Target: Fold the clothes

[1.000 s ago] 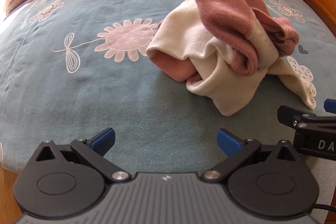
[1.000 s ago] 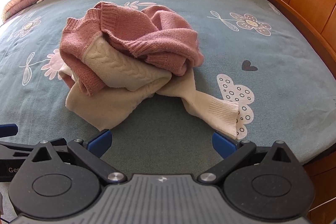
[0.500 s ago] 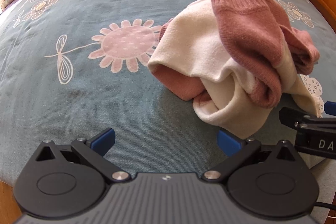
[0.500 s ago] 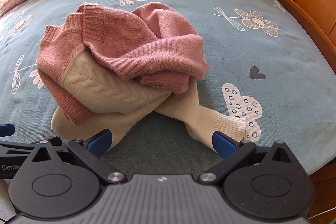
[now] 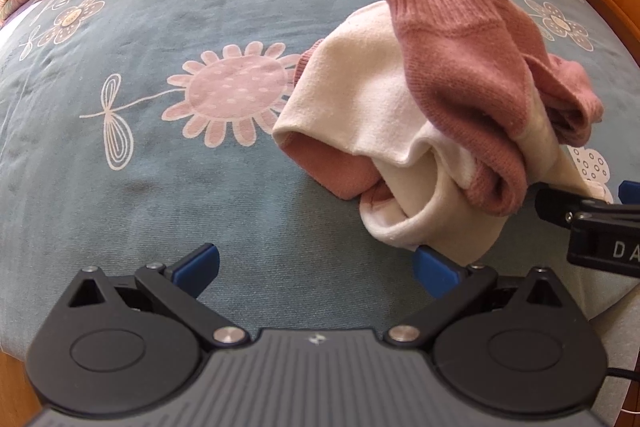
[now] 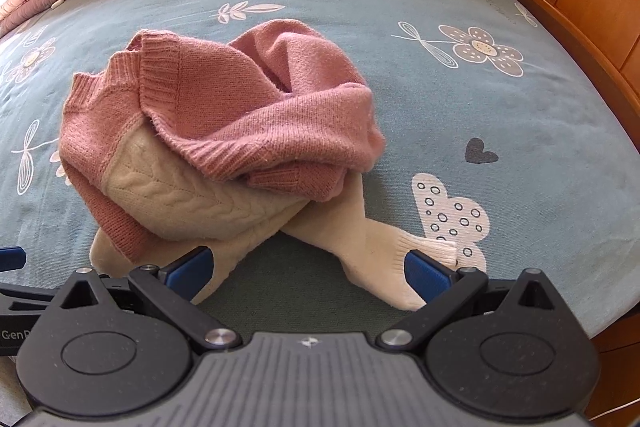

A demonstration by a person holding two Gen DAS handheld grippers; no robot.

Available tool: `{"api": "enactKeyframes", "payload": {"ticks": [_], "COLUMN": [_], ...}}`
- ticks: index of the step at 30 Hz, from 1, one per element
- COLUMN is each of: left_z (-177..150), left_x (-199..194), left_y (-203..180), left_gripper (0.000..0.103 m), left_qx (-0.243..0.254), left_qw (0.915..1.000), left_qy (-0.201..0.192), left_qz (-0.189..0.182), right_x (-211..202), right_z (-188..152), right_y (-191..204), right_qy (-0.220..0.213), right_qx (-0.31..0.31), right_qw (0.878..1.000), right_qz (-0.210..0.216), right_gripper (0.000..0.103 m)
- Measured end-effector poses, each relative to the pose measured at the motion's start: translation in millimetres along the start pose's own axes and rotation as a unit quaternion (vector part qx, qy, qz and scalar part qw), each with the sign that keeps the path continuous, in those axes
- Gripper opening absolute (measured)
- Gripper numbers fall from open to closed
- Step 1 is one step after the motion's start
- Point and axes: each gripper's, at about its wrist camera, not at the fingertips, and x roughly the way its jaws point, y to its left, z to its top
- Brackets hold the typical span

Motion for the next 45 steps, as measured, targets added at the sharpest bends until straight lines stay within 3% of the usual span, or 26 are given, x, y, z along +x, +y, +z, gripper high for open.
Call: {"api": "enactKeyframes", "payload": {"ticks": [15, 20, 23, 26, 30, 38, 41, 45], "left_z": [8, 14, 14, 14, 16, 24, 28, 41], "left_x": [-5, -5, -6, -9, -20, -27, -8, 11], "left_y": [17, 20, 23, 24, 19, -10, -29, -29], "left_gripper": [0.102, 0.102, 0.102, 0.102, 0.102, 0.102, 0.102, 0.102], "left_qx": [-0.015, -0.021, -0.027, -0.026, -0.013, 0.028, 0.056, 0.056], "left_qw": [0.9998, 0.9997, 0.9996, 0.9996, 0.9996, 0.9951, 0.9946, 0.9972], "left_qy": [-0.005, -0.007, -0.005, -0.005, -0.014, -0.024, -0.014, -0.020], "left_qz": [0.010, 0.009, 0.005, -0.001, -0.020, -0.092, -0.087, -0.045], "right_x": [33, 59, 58, 37, 10, 0, 6, 10], "right_z": [76, 123, 135, 122, 87, 9, -6, -17], "right_y": [-31, -55, -71, -77, -80, -79, -82, -90], "right_qy": [-0.064, -0.084, -0.073, -0.086, -0.079, -0.021, -0.003, 0.012], "right_qx": [0.023, 0.022, 0.027, 0.017, -0.006, -0.011, 0.005, 0.032], "right_qw": [0.996, 0.990, 0.992, 0.993, 0.997, 1.000, 1.000, 0.999], "right_qz": [-0.057, -0.109, -0.095, -0.074, -0.010, 0.016, 0.020, 0.026], "right_gripper": [0.103, 0.103, 0.103, 0.103, 0.103, 0.103, 0.103, 0.103]}}
